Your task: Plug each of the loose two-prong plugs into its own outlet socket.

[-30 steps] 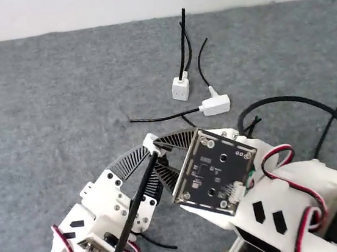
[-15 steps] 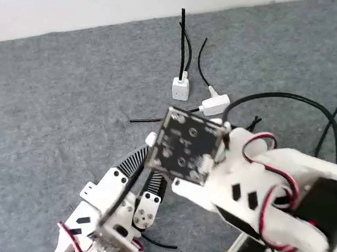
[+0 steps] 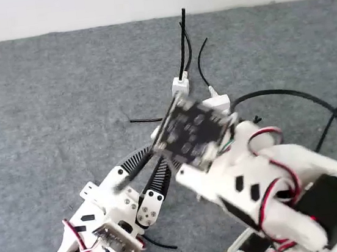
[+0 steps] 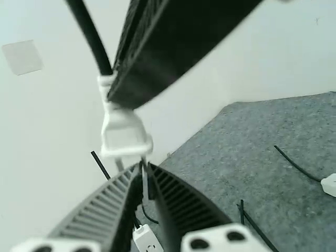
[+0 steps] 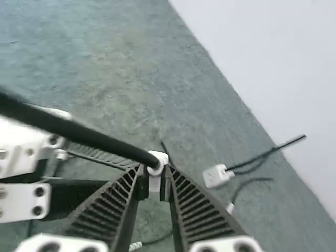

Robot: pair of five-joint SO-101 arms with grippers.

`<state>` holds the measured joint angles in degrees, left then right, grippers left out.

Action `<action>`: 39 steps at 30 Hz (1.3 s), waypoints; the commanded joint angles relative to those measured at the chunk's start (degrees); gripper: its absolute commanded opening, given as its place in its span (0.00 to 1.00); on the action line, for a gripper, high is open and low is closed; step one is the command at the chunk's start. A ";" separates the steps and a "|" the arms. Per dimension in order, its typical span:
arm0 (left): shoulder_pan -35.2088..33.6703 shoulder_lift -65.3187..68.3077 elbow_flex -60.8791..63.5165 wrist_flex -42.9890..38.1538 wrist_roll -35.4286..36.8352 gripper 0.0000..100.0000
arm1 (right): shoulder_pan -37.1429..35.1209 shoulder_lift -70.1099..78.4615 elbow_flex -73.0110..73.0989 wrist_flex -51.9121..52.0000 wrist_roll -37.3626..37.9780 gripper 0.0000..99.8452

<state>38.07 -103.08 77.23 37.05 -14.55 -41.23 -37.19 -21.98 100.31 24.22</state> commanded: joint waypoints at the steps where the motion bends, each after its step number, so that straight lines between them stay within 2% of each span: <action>1: -0.09 0.18 0.48 -1.67 0.62 0.01 | 6.99 -0.66 -2.64 -0.48 0.26 0.01; 6: -2.64 0.26 1.36 -4.31 -0.26 0.01 | 10.59 -0.48 -2.55 -1.10 1.05 0.01; 10: -10.46 0.53 6.81 -15.12 -0.44 0.01 | 15.34 2.42 -2.55 -1.01 2.73 0.01; 14: -16.35 0.62 12.35 -23.74 -0.44 0.01 | 24.75 7.16 -2.73 -1.63 8.00 0.01; 22: -27.34 0.62 15.43 -24.44 -0.18 0.01 | 46.64 15.16 -2.90 -1.01 20.22 0.01; 28: -31.74 0.44 18.77 -24.53 -0.18 0.01 | 60.53 22.02 -0.26 -0.75 24.09 0.01; 35: -31.74 0.62 19.21 -24.53 -0.09 0.01 | 70.81 36.70 0.00 -2.95 24.09 0.01; 39: -31.74 0.62 19.21 -24.35 -0.09 0.01 | 73.89 45.14 0.00 -5.05 24.09 0.01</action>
<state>6.77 -102.64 96.84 14.02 -14.64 29.54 2.46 -21.71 97.85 47.43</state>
